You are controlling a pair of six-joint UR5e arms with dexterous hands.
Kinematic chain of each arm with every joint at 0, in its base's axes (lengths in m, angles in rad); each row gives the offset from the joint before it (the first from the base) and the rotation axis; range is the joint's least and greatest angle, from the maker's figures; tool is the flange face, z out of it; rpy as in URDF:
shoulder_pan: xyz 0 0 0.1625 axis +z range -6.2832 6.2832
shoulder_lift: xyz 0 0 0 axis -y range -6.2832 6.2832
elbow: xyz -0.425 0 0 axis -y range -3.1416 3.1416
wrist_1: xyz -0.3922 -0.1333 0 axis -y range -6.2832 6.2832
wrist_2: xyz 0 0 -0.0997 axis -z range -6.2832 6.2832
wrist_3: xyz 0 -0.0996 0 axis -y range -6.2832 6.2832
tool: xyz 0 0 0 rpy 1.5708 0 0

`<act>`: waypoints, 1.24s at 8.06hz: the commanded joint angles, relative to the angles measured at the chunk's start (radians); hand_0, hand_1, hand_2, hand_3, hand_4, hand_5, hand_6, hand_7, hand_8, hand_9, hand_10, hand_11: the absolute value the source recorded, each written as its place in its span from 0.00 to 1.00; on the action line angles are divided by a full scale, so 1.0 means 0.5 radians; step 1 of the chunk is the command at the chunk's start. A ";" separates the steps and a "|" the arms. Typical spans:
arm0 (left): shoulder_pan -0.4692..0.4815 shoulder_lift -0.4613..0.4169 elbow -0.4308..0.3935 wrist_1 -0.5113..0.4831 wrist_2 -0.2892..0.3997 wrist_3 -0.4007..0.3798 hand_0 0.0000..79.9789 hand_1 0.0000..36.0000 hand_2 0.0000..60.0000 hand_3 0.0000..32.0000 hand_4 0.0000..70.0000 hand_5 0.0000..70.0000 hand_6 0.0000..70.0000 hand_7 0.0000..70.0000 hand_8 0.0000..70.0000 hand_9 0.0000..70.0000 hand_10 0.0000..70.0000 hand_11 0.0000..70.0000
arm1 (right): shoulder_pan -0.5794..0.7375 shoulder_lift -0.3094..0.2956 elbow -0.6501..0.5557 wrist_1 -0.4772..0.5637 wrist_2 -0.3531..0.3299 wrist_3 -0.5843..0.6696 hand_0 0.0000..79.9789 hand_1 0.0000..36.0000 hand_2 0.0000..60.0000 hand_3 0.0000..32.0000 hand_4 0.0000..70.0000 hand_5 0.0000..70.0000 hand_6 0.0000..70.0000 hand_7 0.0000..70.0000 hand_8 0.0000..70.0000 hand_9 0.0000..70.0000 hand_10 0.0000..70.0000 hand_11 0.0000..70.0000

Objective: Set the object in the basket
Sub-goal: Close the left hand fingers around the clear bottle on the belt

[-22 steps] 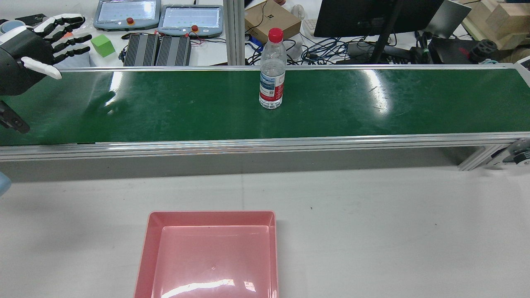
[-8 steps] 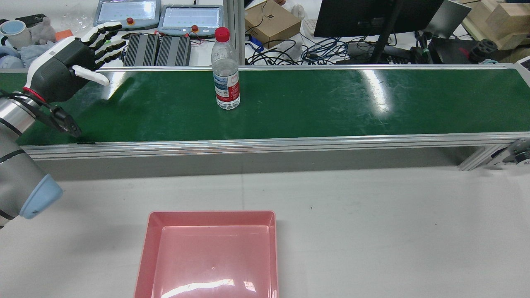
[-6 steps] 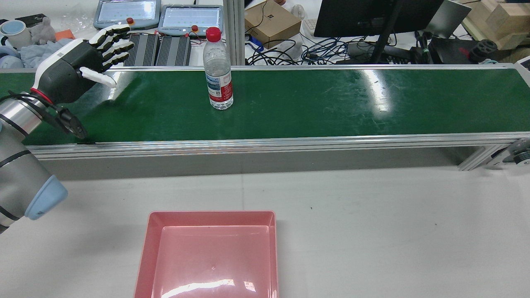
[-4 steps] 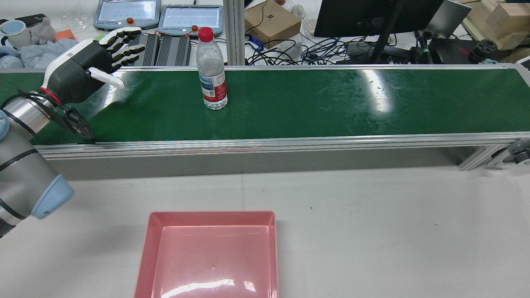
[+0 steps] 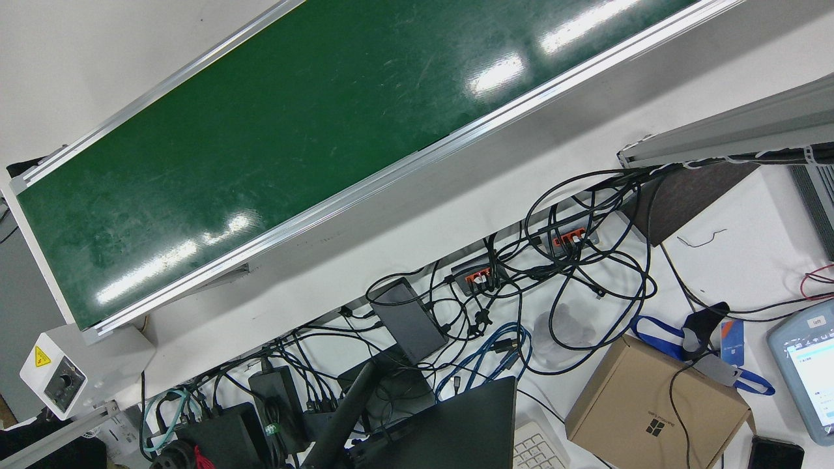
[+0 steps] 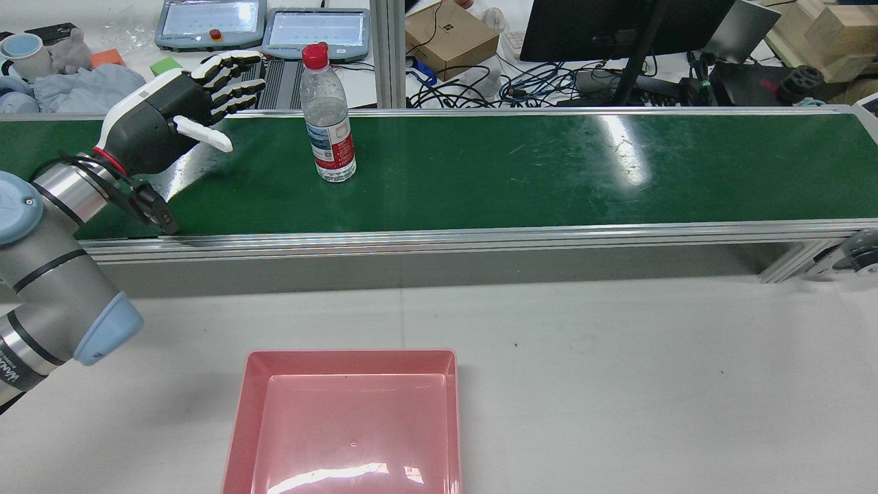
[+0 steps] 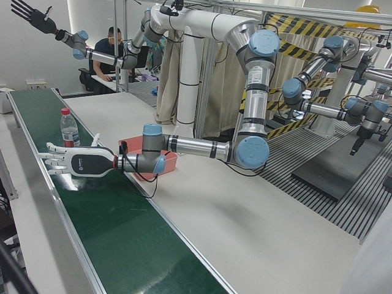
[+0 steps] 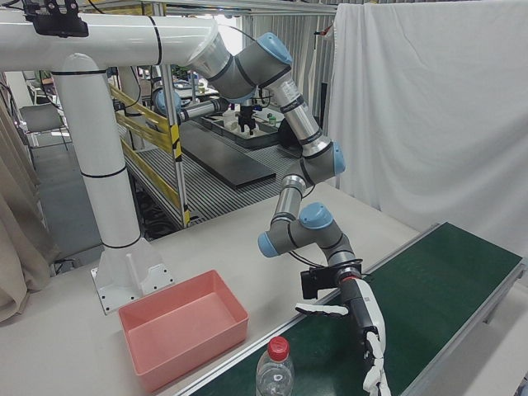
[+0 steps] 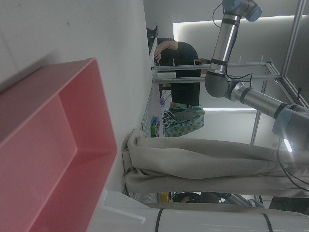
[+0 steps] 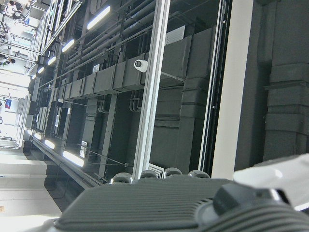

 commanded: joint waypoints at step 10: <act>0.061 -0.098 -0.009 0.039 -0.092 0.054 0.70 0.17 0.00 0.32 0.03 0.36 0.07 0.05 0.15 0.17 0.06 0.12 | 0.000 0.000 0.000 0.000 0.000 0.000 0.00 0.00 0.00 0.00 0.00 0.00 0.00 0.00 0.00 0.00 0.00 0.00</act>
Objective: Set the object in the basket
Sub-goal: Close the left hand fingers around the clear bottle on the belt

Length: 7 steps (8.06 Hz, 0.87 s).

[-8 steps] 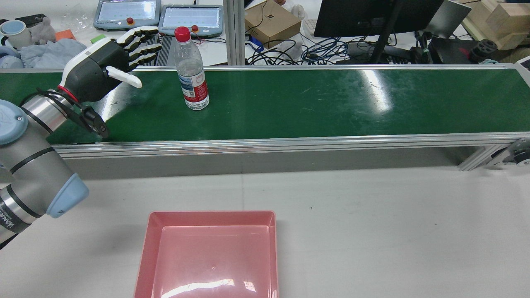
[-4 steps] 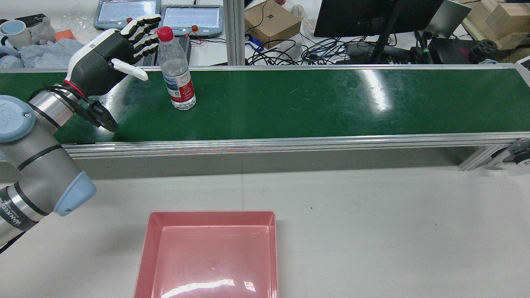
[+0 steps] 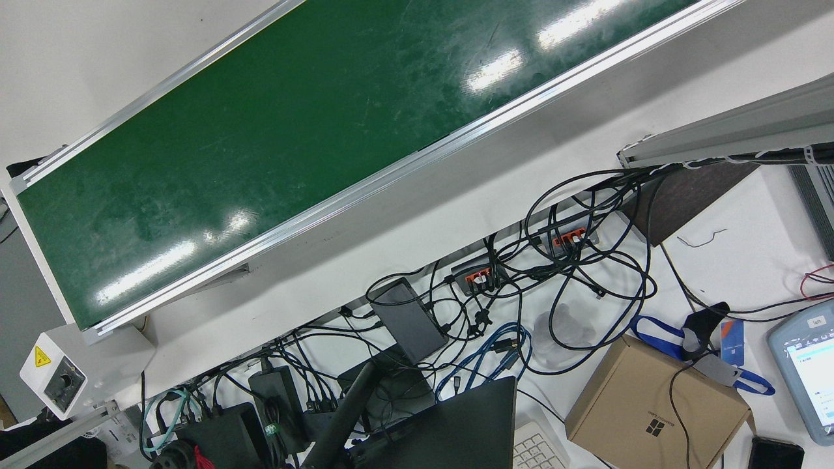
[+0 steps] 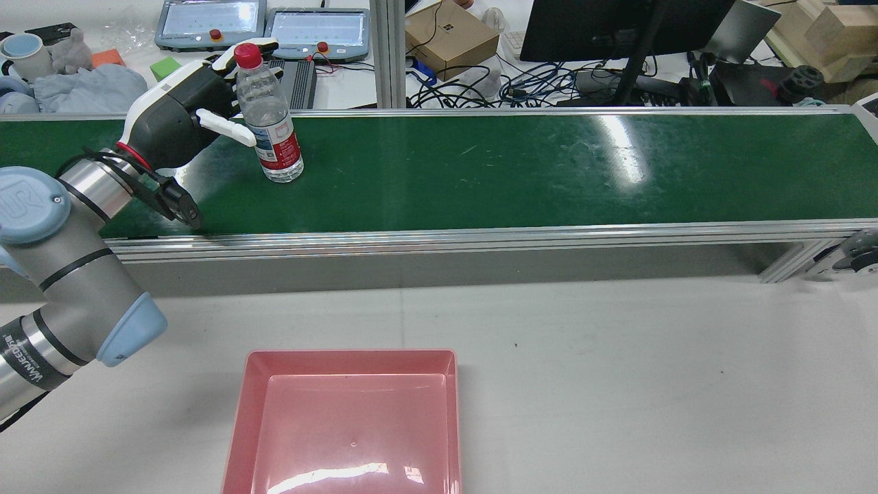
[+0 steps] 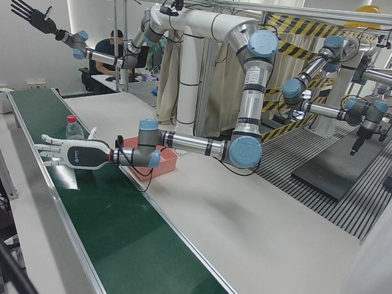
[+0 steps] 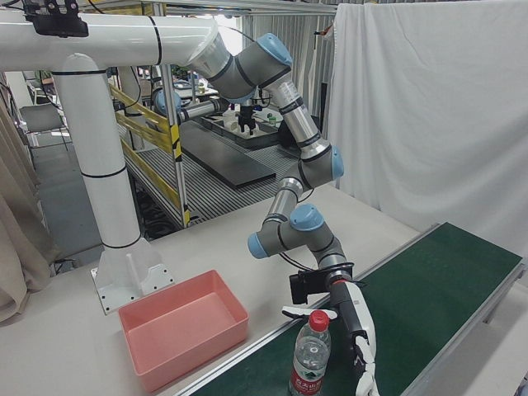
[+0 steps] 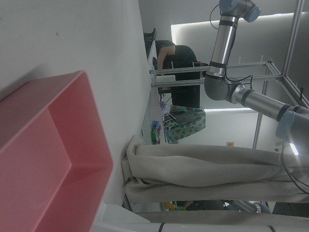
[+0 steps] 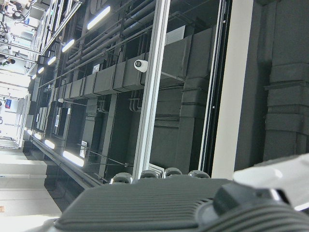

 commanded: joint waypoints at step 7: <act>-0.021 -0.061 -0.032 0.255 0.017 0.006 1.00 0.84 0.73 0.00 0.94 1.00 0.98 1.00 1.00 1.00 1.00 1.00 | 0.000 0.000 0.000 0.000 0.000 0.000 0.00 0.00 0.00 0.00 0.00 0.00 0.00 0.00 0.00 0.00 0.00 0.00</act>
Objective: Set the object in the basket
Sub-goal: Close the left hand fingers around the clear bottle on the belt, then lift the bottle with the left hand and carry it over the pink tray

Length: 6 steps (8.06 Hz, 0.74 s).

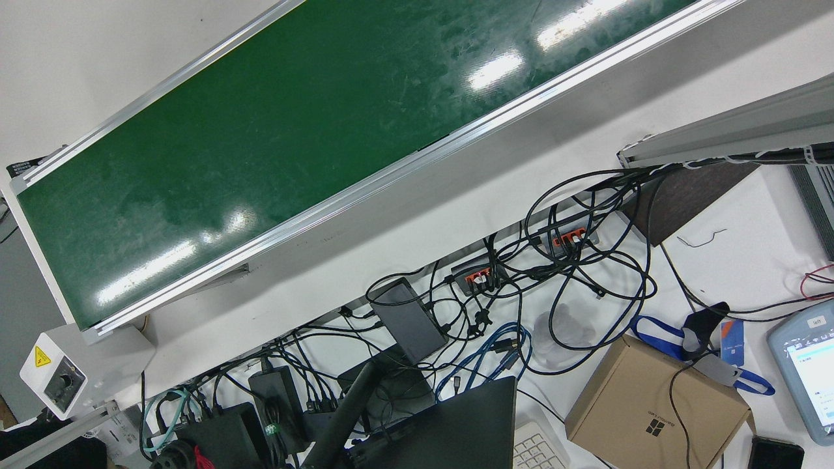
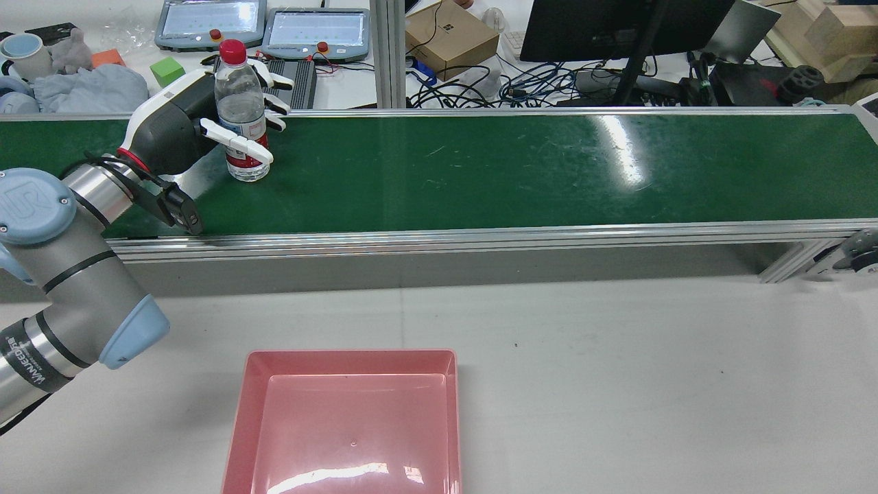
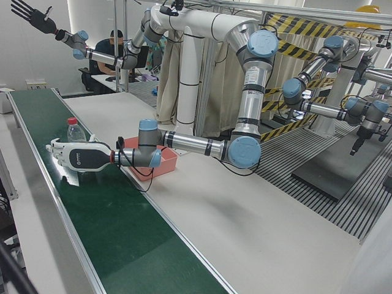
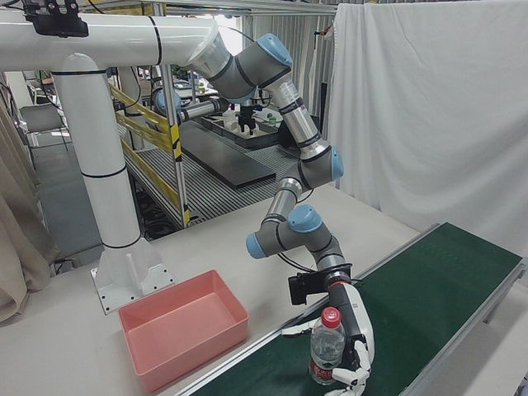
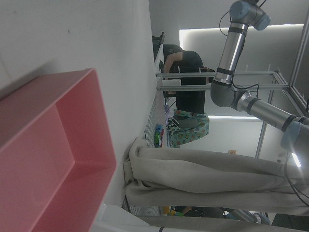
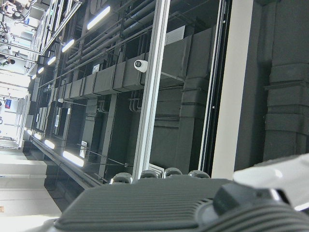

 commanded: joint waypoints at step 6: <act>0.089 -0.044 -0.436 0.255 0.026 0.006 1.00 0.69 0.21 0.00 1.00 1.00 1.00 1.00 1.00 1.00 1.00 1.00 | 0.000 0.000 0.000 -0.001 0.000 0.000 0.00 0.00 0.00 0.00 0.00 0.00 0.00 0.00 0.00 0.00 0.00 0.00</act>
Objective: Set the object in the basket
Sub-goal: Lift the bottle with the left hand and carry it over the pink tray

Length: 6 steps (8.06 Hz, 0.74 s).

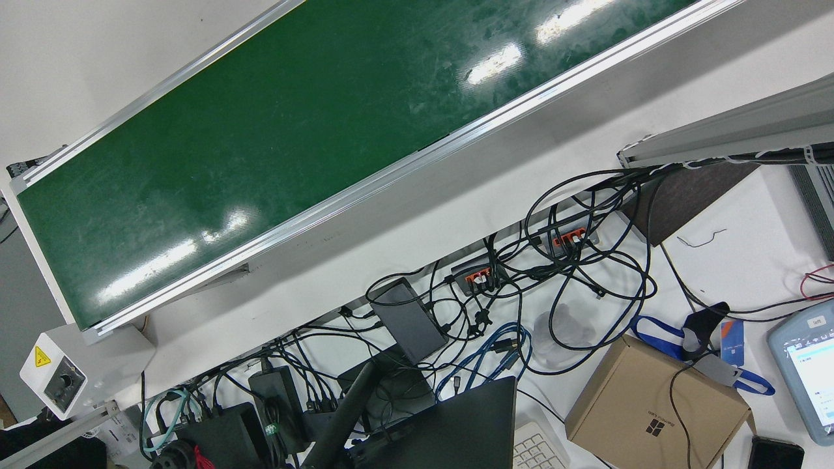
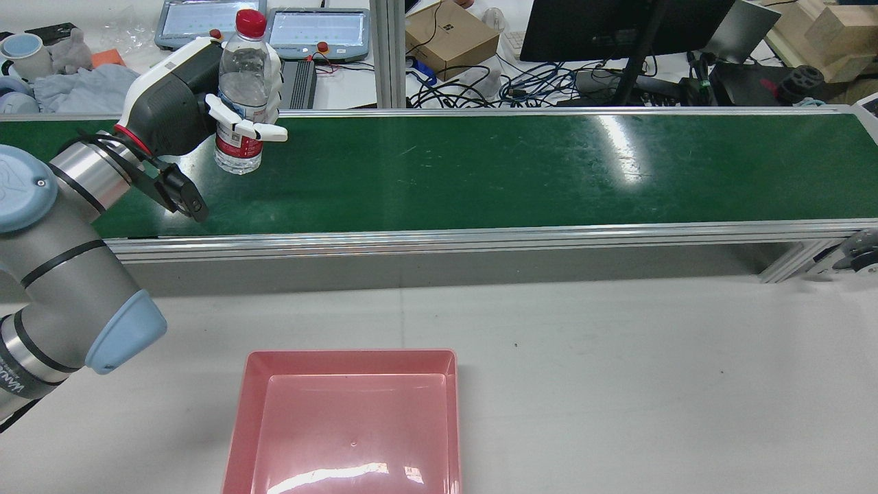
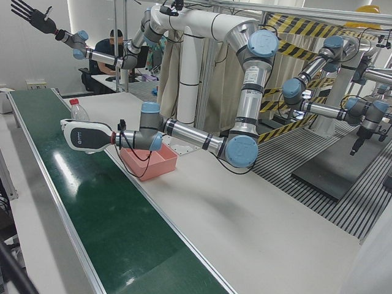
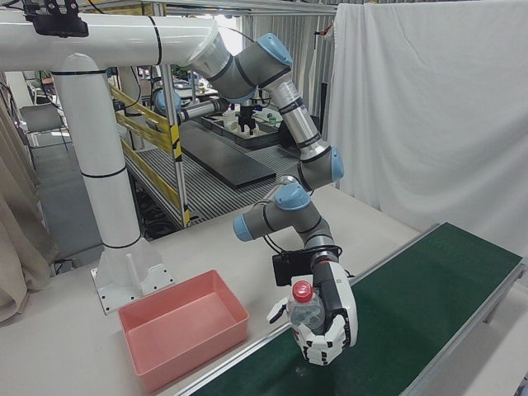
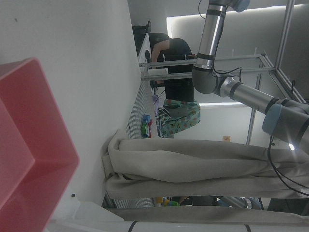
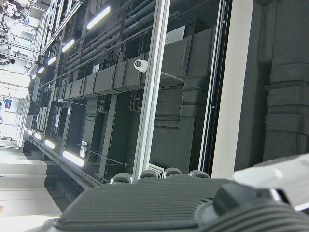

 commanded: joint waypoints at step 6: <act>0.701 0.016 -0.796 0.528 -0.043 0.432 1.00 0.61 0.00 0.00 0.68 1.00 1.00 1.00 1.00 1.00 1.00 1.00 | 0.000 0.000 0.000 0.000 0.000 0.000 0.00 0.00 0.00 0.00 0.00 0.00 0.00 0.00 0.00 0.00 0.00 0.00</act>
